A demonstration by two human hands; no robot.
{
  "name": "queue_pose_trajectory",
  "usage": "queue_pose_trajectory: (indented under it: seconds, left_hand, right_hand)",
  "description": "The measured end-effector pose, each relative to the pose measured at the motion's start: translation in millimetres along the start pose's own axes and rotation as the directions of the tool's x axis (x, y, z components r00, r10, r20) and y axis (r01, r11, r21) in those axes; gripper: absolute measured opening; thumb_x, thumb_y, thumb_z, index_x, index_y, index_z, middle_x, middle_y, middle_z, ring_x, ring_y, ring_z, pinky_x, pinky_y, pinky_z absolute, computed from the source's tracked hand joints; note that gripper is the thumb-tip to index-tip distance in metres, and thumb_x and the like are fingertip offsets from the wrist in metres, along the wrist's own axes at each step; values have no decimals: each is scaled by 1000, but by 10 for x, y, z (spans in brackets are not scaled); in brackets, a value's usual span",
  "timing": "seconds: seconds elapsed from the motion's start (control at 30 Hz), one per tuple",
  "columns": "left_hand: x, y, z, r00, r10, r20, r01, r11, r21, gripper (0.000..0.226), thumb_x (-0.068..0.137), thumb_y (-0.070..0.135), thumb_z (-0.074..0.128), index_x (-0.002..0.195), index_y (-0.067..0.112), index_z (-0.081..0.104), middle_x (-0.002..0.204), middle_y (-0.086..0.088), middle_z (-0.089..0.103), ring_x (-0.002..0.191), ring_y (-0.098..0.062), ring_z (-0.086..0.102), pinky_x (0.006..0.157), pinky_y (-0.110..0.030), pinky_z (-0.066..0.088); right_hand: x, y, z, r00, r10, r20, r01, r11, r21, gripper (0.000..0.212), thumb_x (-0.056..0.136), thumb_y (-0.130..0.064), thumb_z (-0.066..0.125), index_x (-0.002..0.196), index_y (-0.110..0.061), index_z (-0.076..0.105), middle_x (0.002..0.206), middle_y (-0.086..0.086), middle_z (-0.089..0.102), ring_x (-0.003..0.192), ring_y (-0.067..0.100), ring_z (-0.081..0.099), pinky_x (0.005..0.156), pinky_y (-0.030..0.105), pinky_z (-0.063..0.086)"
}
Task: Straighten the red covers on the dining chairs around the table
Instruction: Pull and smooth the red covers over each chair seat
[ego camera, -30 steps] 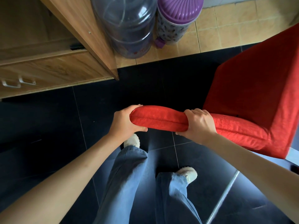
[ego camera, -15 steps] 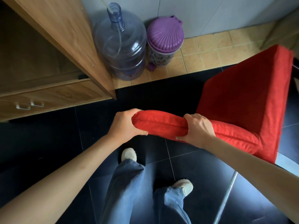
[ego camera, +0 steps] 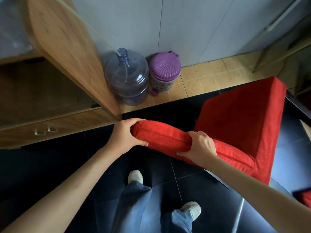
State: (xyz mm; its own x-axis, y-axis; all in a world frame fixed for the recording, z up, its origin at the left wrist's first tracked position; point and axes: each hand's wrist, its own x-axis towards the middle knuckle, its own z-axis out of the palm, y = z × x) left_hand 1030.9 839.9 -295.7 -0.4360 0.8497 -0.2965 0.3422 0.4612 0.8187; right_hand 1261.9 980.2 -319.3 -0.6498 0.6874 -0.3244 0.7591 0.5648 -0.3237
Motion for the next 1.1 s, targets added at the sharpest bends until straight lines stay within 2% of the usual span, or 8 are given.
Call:
queue_pose_trajectory:
  seconds: [0.13,0.3,0.4,0.6,0.77,0.83,0.97,1.1]
  left_hand:
    - [-36,293,30,999,35,-5,-35,999,2,80,41,13,97,115,20,69,103,13,69,99,-1,64,92,-21,49]
    - [-75,673,93,997,81,5,-81,996,49,83,38,19,98,115,21,70,106,11,70,100,0,62,90,-11,43]
    - [-64,908,93,994,103,35,-106,988,112,81,39,21,98,115,21,70,104,12,69,97,-2,61,86,-11,40]
    - [13,1377,86,975,216,50,-221,965,139,82,37,24,97,115,24,71,105,13,70,97,-1,62,92,-18,43]
    - [120,1455,28,968,222,121,-236,965,117,91,44,11,96,128,12,61,127,-2,63,120,-12,56,109,-25,37]
    - [156,1485,8,972,192,133,-210,968,137,88,43,9,96,124,10,64,123,-6,66,116,-15,60,108,-29,40]
    - [175,1624,60,971,198,134,-217,965,148,84,40,9,97,119,9,68,117,-5,69,110,-11,62,101,-19,39]
    - [134,1815,145,959,244,145,-265,952,151,85,38,12,97,118,10,69,118,-3,69,110,-10,61,102,-23,41]
  right_hand:
    - [-166,75,-236,998,32,-59,-29,999,40,68,49,-57,86,104,-22,68,86,-8,62,88,18,59,70,27,39]
    - [-373,197,-494,991,69,-111,-60,995,80,76,50,-50,90,117,-21,68,95,-3,68,91,18,60,73,24,37]
    - [-456,228,-629,986,101,-131,-87,990,107,77,53,-48,90,121,-21,67,101,-2,69,96,19,60,75,23,36]
    - [-602,320,-903,961,178,-211,-139,973,185,67,53,-43,91,112,-19,70,99,-1,69,97,19,60,74,22,33]
    - [-640,358,-972,954,179,-240,-139,974,177,59,55,-42,90,104,-15,70,97,1,68,96,20,59,74,24,33]
    - [-647,350,-976,953,186,-239,-144,973,183,57,56,-42,89,102,-15,70,96,1,67,96,20,58,74,24,34]
    - [-703,413,-1026,939,204,-278,-149,967,208,54,53,-39,91,96,-13,70,88,1,66,89,23,59,70,26,36]
    - [-833,523,-1135,928,220,-301,-163,965,204,58,53,-40,91,100,-13,70,91,1,67,90,23,58,73,29,39]
